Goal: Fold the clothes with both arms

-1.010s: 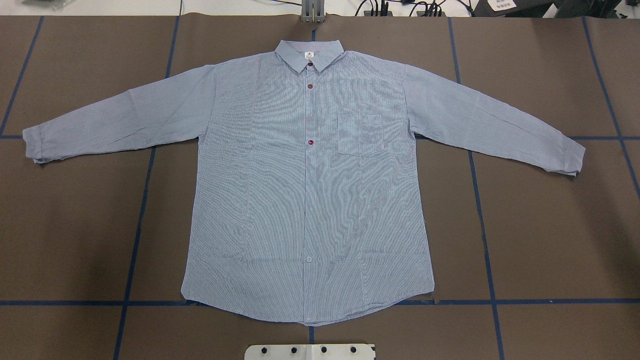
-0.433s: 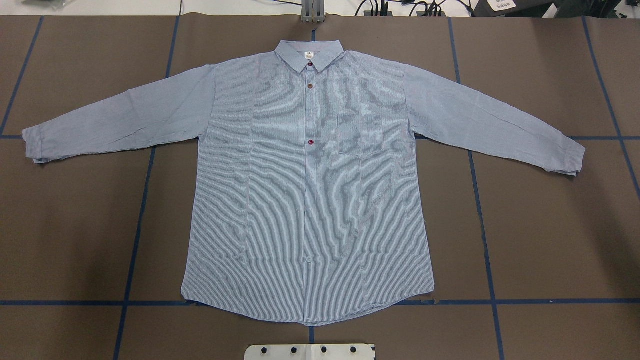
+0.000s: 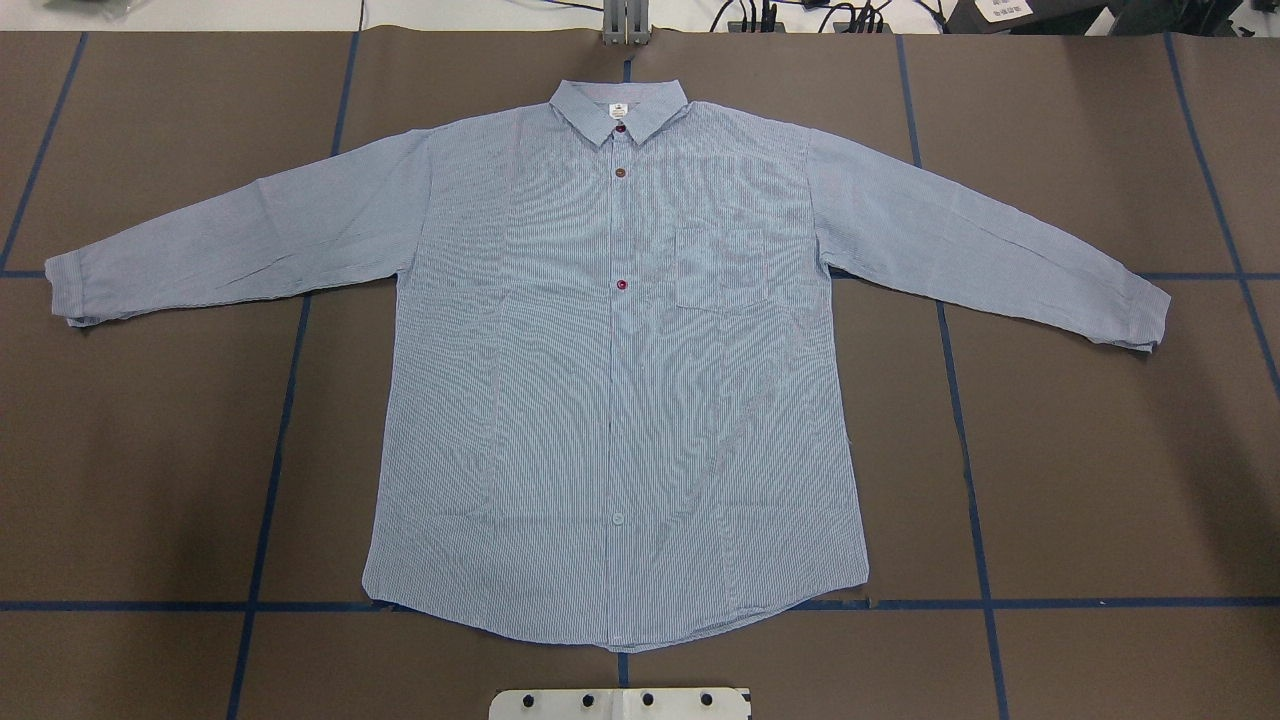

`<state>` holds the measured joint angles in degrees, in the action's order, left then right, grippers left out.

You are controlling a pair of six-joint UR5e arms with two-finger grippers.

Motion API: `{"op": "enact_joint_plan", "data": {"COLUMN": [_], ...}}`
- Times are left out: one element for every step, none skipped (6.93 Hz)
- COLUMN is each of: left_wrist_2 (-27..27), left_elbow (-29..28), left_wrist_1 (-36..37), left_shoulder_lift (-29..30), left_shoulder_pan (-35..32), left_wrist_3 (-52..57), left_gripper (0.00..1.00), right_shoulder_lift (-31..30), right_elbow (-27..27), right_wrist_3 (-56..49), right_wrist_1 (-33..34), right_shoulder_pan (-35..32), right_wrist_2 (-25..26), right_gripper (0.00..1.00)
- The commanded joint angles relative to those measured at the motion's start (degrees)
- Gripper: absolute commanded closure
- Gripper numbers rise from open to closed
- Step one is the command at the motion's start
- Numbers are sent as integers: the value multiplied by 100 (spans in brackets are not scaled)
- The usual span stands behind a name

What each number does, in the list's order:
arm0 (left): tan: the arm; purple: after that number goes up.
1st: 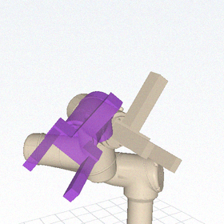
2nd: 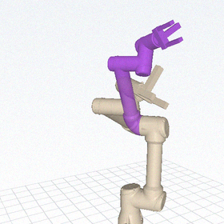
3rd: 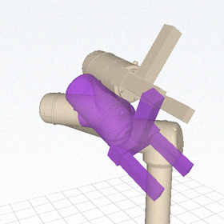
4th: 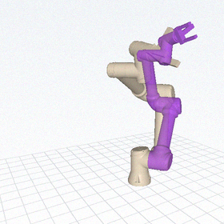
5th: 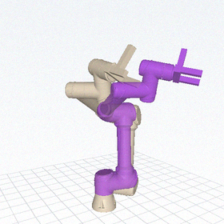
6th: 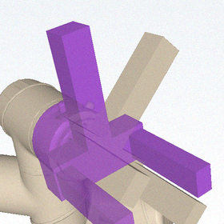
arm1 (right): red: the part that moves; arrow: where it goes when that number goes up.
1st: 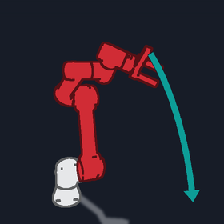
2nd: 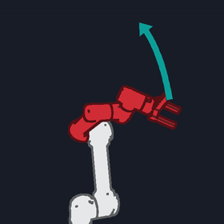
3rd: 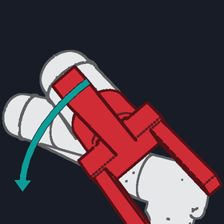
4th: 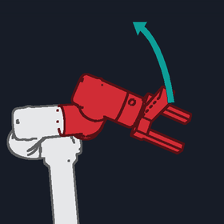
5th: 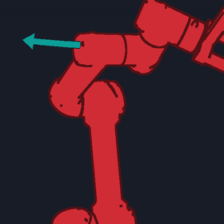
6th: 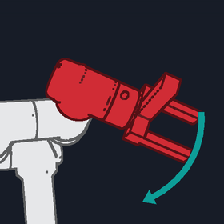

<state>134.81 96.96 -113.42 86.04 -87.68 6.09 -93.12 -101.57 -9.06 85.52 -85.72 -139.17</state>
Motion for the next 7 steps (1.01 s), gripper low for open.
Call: {"op": "enact_joint_plan", "data": {"left_wrist_2": [28,-7,-16,10,-7,-7,-7], "left_elbow": [60,60,51,112,165,87,156], "left_wrist_1": [4,4,4,-5,-5,-5,-14], "left_shoulder_lift": [-26,-52,-52,-52,-70,-53,-61], "left_shoulder_pan": [-12,-21,-13,-12,-21,-21,-21], "left_wrist_3": [-2,-2,-2,-2,-2,15,6], "left_gripper": [1,1,1,1,1,1,1], "right_shoulder_lift": [-40,-49,-66,21,178,215,241], "right_elbow": [102,216,417,497,542,603,1004], "right_wrist_3": [10,19,54,889,2142,3251,4471], "right_wrist_1": [-262,-647,-799,-809,-888,-1445,-2408], "right_shoulder_pan": [11,12,46,273,580,1009,1440], "right_wrist_2": [-67,-58,-84,-110,-59,412,956], "right_gripper": [0,0,0,0,4,15,13]}}
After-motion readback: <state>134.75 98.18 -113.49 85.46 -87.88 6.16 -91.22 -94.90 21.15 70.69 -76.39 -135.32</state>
